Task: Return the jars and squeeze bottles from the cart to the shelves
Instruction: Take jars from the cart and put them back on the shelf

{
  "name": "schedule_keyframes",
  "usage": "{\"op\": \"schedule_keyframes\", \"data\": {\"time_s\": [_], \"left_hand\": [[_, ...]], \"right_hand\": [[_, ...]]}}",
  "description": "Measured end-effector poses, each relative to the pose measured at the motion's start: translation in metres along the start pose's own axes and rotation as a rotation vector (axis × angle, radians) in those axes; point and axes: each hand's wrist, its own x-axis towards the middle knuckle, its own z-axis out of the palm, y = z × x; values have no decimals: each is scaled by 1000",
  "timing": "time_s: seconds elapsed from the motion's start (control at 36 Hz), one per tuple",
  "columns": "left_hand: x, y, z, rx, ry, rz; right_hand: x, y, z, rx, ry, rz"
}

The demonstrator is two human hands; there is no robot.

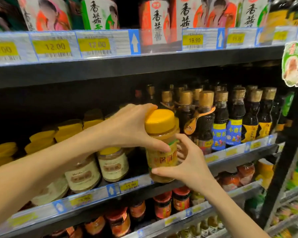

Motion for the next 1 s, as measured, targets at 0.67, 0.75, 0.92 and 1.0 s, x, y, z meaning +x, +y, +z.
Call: {"op": "schedule_keyframes", "data": {"time_s": [0.67, 0.75, 0.92, 1.0], "left_hand": [[22, -33, -15, -32, 23, -212], [26, -39, -10, -42, 5, -276], [28, -49, 5, -73, -55, -266], [29, -52, 11, -81, -79, -266]], "right_hand": [[-18, 18, -8, -330, -146, -27], [-25, 27, -13, -447, -194, -52], [-33, 51, -15, -845, -231, -269], [-35, 61, -15, -917, -215, -342]]}}
